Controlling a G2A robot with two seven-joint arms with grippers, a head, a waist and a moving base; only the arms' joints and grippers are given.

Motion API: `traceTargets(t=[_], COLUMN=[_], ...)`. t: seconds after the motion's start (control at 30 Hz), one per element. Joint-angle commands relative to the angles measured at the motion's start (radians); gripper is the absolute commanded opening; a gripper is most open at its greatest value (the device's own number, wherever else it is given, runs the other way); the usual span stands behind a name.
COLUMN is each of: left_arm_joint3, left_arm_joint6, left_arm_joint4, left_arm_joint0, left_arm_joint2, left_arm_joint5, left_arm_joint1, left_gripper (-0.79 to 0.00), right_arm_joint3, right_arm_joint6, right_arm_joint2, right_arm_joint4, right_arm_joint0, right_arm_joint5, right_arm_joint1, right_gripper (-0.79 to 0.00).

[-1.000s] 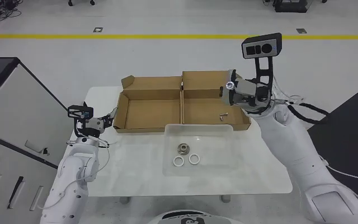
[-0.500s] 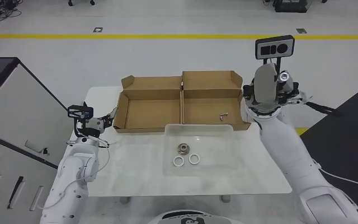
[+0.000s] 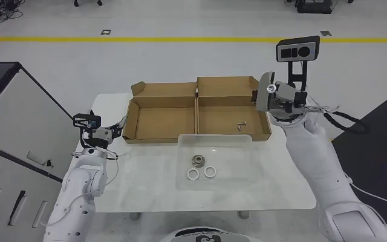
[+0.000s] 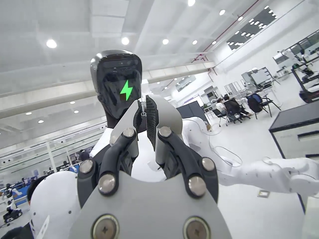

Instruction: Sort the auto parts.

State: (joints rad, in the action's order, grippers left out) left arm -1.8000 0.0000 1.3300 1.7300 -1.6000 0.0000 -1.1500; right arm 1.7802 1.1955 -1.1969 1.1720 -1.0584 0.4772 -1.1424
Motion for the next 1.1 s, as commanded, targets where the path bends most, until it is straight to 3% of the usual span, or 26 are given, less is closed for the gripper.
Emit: traceTargets(t=[0.0,0.17,0.67,1.07], left_arm_joint3=[0.0,0.0,0.0,0.0], left_arm_joint6=[0.0,0.0,0.0,0.0], left_arm_joint4=[0.0,0.0,0.0,0.0], left_arm_joint0=[0.0,0.0,0.0,0.0], left_arm_joint2=[0.0,0.0,0.0,0.0], left_arm_joint5=[0.0,0.0,0.0,0.0], left_arm_joint1=[0.0,0.0,0.0,0.0], left_gripper=[0.0,0.0,0.0,0.0], right_arm_joint3=[0.008,0.025,0.023,0.023], right_arm_joint6=[-0.009,-0.017,0.062,0.062], right_arm_joint2=[-0.008,-0.022,-0.031,-0.031], right_arm_joint4=[-0.035,-0.062,0.155,0.155], right_arm_joint0=[-0.005,-0.017,-0.042,-0.042], right_arm_joint5=[-0.007,-0.025,-0.065,-0.065], right_arm_joint1=[0.0,-0.002,-0.027,-0.027], right_gripper=[-0.785,-0.785,-0.785,-0.785])
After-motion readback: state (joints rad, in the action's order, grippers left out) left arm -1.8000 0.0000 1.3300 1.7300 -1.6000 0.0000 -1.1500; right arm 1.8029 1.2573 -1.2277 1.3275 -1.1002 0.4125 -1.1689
